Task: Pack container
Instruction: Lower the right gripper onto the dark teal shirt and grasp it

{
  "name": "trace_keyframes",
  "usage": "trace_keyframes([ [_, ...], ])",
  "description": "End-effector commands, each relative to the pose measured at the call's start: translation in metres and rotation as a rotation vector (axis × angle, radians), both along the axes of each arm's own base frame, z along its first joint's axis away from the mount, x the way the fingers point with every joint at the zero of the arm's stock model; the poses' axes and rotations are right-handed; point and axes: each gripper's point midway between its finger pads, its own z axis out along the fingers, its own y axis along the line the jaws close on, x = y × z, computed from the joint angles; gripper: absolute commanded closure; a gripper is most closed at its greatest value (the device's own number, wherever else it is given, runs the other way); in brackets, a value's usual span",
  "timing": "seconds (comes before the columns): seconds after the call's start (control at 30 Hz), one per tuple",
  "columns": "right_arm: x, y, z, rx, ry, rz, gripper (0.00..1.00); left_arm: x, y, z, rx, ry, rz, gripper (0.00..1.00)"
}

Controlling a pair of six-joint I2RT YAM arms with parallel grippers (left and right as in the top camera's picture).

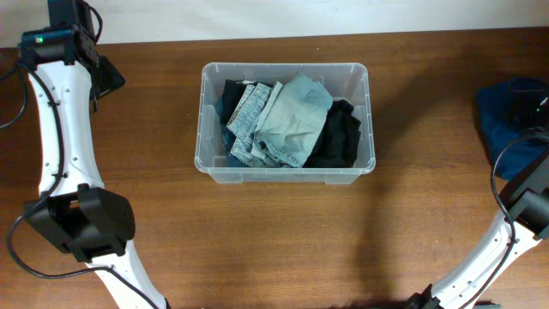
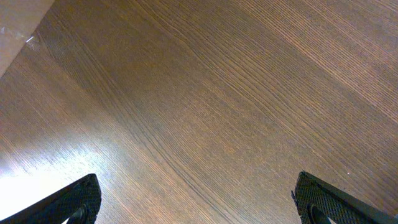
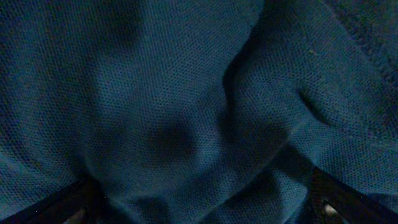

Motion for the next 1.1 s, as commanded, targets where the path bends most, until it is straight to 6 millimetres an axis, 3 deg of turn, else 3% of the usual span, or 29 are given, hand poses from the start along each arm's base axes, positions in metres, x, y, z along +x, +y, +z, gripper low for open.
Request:
trace_keyframes([
  [0.0, -0.018, 0.020, -0.059, 0.091, 0.120, -0.003, 0.24, 0.000, 0.002, -0.001, 0.005, 0.004, 0.003, 0.01],
  [0.1, -0.019, 0.022, -0.060, 0.098, 0.128, -0.002, 0.60, 0.000, 0.002, -0.001, 0.005, 0.004, 0.003, 0.00],
  [0.17, -0.021, 0.024, -0.061, 0.106, 0.138, -0.001, 0.69, 0.000, 0.002, -0.001, 0.005, 0.004, 0.003, 0.01],
  [0.27, -0.025, 0.027, -0.062, 0.118, 0.154, -0.001, 0.96, 0.000, 0.002, -0.001, 0.005, 0.004, 0.003, 0.01],
  [0.4, -0.030, 0.031, -0.061, 0.134, 0.172, 0.000, 0.96, 0.000, 0.002, -0.001, 0.005, 0.004, 0.003, 0.01],
  [0.5, -0.027, 0.033, -0.045, 0.137, 0.151, 0.005, 0.96, 0.000, 0.002, -0.001, 0.005, 0.004, 0.003, 0.01],
  [0.73, -0.006, 0.041, 0.024, 0.087, 0.055, 0.043, 0.96, 0.000, 0.002, -0.001, 0.005, 0.004, 0.003, 0.01],
  [0.9, 0.016, 0.072, 0.070, 0.039, -0.003, 0.115, 0.96, 0.000, 0.002, -0.001, 0.005, 0.004, 0.003, 0.01],
  [1.07, 0.030, 0.111, 0.092, 0.029, -0.008, 0.190, 0.96, 0.000, 0.002, -0.001, 0.005, 0.004, 0.003, 0.01],
])
